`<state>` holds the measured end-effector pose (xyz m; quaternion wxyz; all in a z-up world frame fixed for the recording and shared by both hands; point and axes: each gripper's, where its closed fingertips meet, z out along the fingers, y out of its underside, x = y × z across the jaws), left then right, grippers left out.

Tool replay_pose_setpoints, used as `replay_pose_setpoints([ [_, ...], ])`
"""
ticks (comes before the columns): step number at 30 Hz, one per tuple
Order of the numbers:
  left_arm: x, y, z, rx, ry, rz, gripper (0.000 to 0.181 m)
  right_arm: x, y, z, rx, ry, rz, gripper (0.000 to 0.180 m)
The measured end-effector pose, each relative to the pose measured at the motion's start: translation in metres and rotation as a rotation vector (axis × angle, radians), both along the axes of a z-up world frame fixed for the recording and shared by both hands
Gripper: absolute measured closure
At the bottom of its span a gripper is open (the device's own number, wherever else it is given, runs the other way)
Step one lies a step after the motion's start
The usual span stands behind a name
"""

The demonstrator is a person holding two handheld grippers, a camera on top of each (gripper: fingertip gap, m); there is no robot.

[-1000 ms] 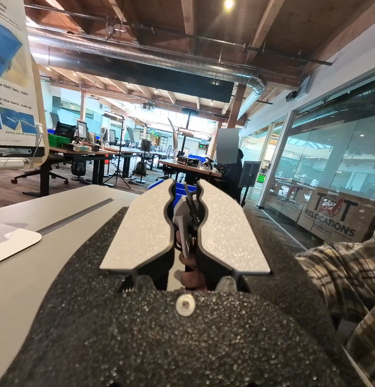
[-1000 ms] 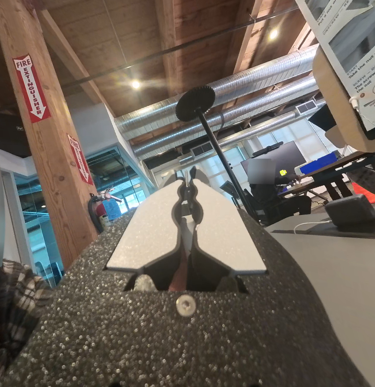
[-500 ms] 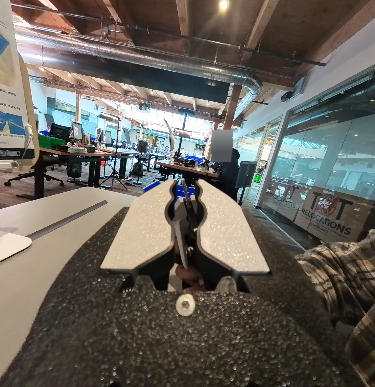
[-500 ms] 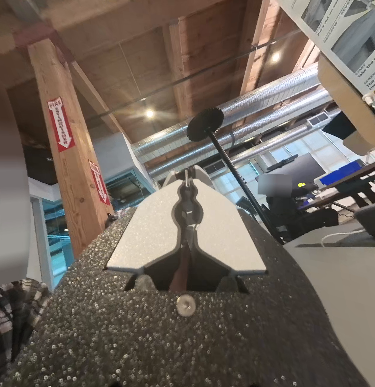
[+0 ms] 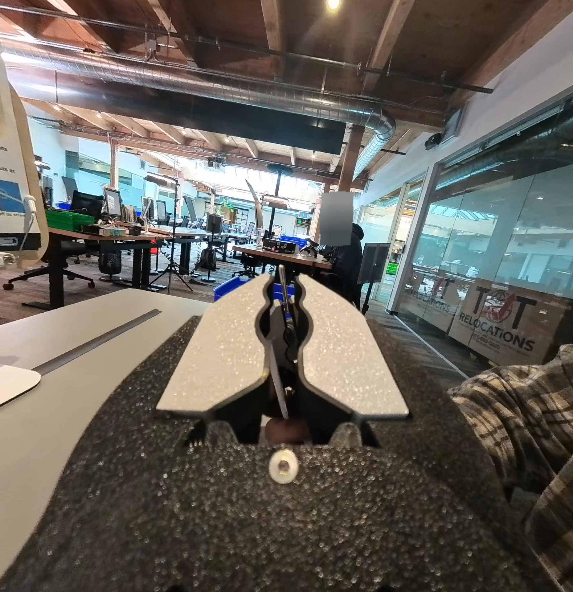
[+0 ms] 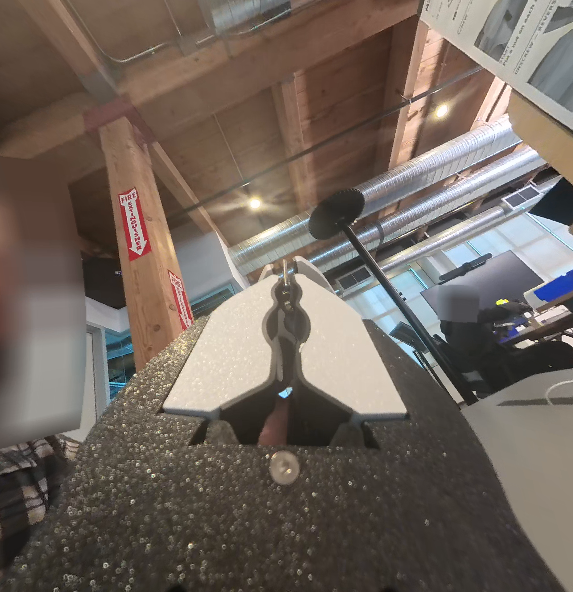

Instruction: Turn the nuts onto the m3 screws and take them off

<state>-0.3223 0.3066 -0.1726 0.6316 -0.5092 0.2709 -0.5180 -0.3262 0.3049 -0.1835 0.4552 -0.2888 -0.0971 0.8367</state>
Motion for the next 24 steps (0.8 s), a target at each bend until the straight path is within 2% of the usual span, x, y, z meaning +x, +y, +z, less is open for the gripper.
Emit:
replay_pose_setpoints([
  [12,-0.001,-0.003,0.002,0.011,0.005,-0.010,0.179,-0.003,-0.004,0.000,0.007,-0.004,0.012,0.176],
  [17,-0.004,-0.004,-0.001,-0.016,0.062,-0.022,0.179,-0.006,-0.004,-0.002,0.011,-0.039,0.022,0.175],
  [19,-0.006,-0.004,-0.002,-0.025,0.093,-0.021,0.179,-0.009,-0.005,-0.005,0.025,-0.086,0.020,0.174],
  [21,-0.010,-0.005,-0.003,-0.047,0.122,-0.041,0.179,-0.010,-0.004,-0.010,0.042,-0.155,0.002,0.165],
  [24,-0.016,-0.005,-0.011,-0.084,0.219,-0.082,0.179,-0.011,0.000,-0.023,0.141,-0.363,-0.031,0.155],
])
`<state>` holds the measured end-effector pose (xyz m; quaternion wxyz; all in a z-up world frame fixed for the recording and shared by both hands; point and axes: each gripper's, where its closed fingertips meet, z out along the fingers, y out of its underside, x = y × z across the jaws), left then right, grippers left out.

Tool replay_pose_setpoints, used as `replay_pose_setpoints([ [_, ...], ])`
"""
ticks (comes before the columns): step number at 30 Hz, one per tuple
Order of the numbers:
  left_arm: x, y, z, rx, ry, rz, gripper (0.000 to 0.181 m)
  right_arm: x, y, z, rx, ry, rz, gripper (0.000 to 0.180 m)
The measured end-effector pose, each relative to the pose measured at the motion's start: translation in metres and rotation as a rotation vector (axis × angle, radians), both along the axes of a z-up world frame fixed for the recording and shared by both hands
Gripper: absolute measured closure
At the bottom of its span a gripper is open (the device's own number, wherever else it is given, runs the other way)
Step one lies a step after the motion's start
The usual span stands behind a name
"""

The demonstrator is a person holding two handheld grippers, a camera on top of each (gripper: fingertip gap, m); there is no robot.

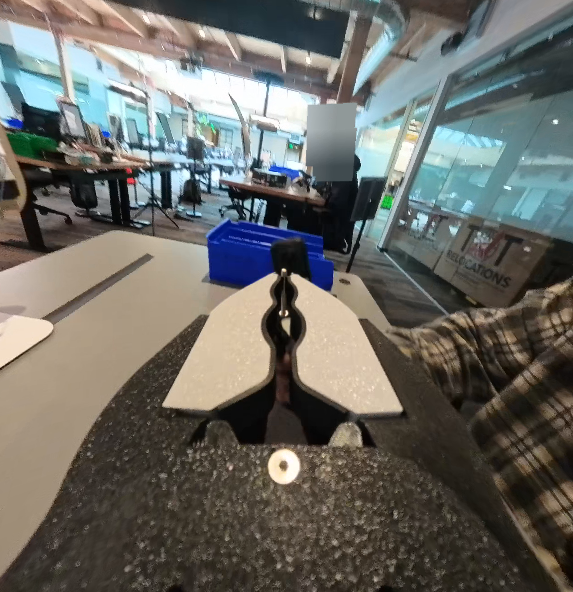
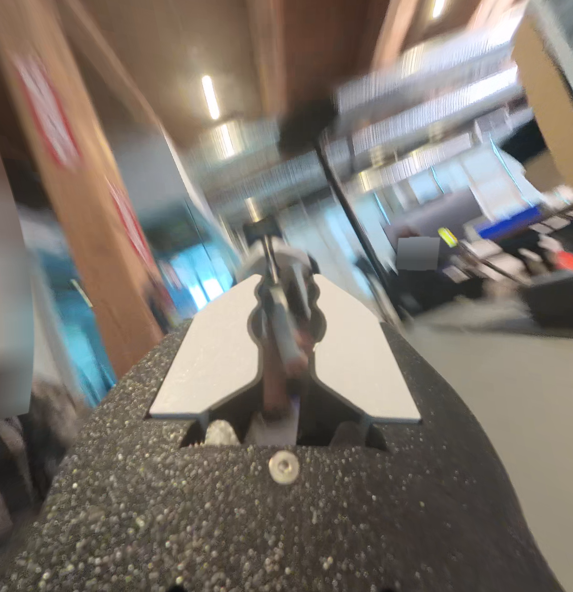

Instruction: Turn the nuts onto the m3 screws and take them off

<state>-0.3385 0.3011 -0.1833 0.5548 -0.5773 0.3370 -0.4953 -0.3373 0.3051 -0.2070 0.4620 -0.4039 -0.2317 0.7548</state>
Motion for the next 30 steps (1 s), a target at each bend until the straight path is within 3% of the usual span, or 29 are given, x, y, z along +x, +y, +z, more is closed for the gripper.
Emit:
replay_pose_setpoints([
  [4,-0.003,-0.002,-0.010,-0.030,0.108,-0.075,0.179,0.007,0.006,-0.017,0.337,-0.373,-0.099,0.159],
  [8,-0.002,-0.006,-0.018,-0.046,0.156,-0.135,0.179,0.009,0.001,-0.019,0.461,-0.496,0.004,0.165],
  [16,0.004,-0.007,-0.031,-0.069,0.204,-0.166,0.179,-0.006,-0.015,-0.027,0.485,-0.514,0.165,0.166],
  [30,0.011,-0.008,-0.034,-0.066,0.210,-0.182,0.179,-0.004,-0.019,-0.025,0.419,-0.474,0.205,0.168],
])
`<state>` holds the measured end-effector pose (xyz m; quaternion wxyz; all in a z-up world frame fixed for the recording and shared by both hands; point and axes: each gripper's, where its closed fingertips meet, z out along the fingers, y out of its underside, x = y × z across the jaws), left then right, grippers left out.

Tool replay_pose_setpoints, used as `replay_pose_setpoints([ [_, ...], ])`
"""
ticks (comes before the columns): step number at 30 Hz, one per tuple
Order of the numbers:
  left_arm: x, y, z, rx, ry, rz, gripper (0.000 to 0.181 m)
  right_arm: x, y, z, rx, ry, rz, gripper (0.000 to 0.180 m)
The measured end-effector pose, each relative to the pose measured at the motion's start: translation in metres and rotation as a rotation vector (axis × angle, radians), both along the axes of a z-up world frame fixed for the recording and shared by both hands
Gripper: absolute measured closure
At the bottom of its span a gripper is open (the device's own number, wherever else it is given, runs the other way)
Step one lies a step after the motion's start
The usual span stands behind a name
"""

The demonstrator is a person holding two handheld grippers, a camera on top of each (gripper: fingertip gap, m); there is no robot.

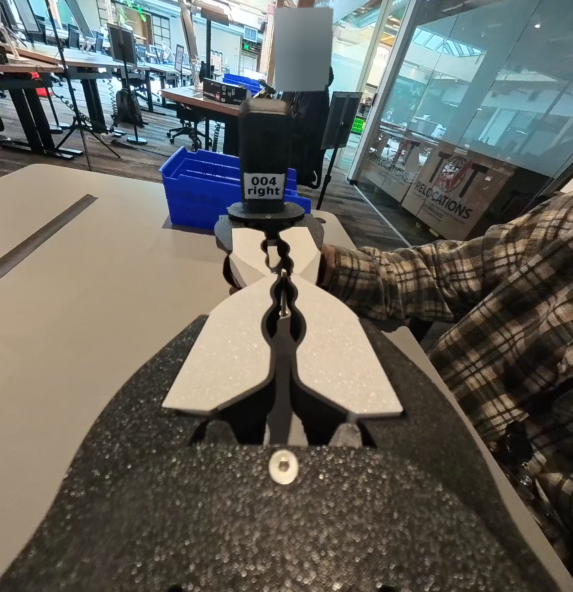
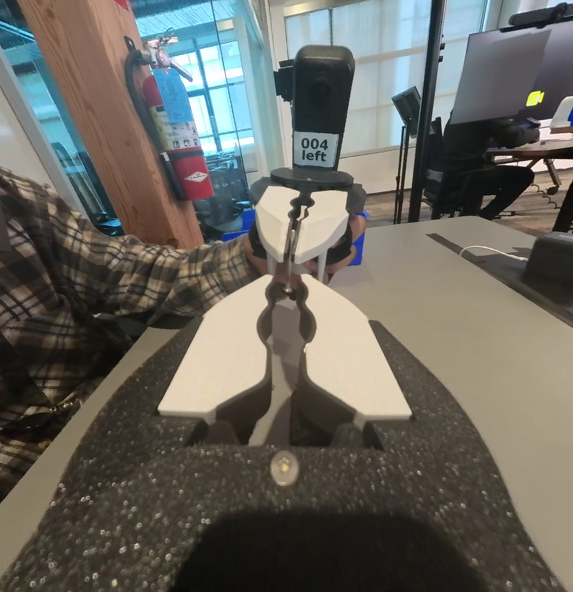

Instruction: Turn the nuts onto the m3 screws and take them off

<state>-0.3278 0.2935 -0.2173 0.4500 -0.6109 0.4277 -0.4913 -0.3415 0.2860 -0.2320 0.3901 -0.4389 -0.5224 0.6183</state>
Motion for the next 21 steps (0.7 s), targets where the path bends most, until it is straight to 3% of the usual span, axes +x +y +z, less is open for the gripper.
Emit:
replay_pose_setpoints([
  [21,-0.0006,0.0028,0.0058,0.047,-0.030,0.027,0.172,-0.0010,0.0019,0.0057,-0.076,0.042,-0.007,0.177],
])
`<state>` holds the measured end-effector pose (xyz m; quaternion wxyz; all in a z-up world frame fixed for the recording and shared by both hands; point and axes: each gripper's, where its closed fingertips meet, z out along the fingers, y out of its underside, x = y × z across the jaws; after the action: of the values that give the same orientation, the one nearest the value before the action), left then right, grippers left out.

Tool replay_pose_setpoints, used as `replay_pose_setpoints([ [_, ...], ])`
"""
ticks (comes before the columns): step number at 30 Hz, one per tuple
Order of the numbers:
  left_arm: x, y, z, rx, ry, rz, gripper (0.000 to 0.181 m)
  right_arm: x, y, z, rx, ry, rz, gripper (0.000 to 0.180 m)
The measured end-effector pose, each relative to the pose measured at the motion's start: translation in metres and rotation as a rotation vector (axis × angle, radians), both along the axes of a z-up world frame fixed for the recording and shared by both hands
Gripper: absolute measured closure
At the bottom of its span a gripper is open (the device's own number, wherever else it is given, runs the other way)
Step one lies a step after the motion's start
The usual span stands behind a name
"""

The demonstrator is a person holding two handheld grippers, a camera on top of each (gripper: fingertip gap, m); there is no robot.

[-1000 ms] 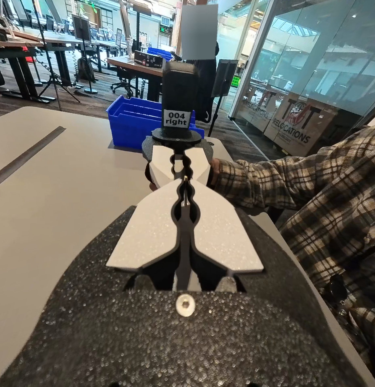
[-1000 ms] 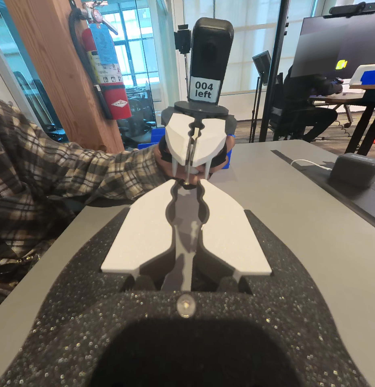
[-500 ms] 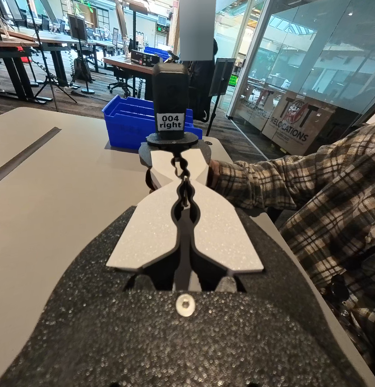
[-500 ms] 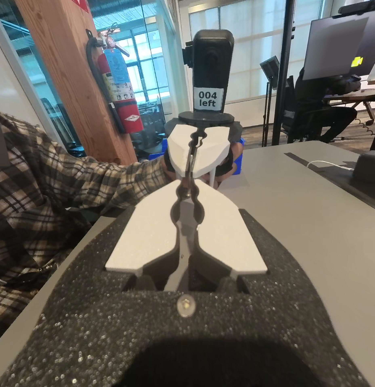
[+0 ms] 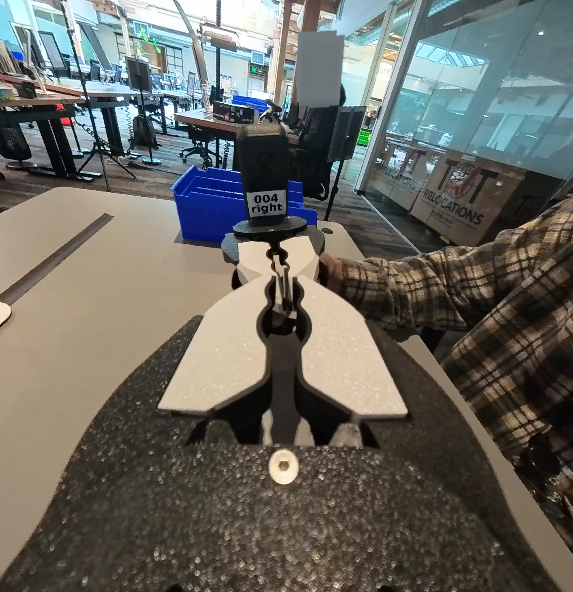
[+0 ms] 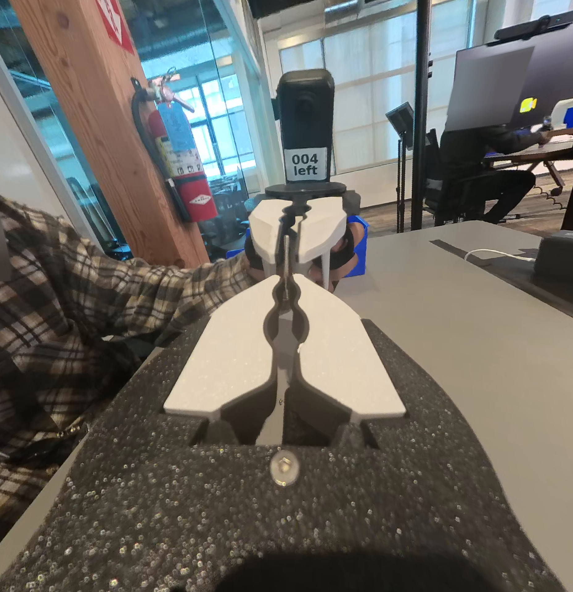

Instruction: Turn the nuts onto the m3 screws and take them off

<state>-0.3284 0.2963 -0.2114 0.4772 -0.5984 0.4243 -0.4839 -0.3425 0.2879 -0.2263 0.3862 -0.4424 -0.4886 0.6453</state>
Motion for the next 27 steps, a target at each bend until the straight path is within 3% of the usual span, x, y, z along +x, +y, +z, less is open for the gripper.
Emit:
replay_pose_setpoints([
  [27,-0.001,-0.004,0.011,0.053,-0.037,0.013,0.179,-0.003,-0.003,0.004,0.016,0.021,-0.005,0.177],
])
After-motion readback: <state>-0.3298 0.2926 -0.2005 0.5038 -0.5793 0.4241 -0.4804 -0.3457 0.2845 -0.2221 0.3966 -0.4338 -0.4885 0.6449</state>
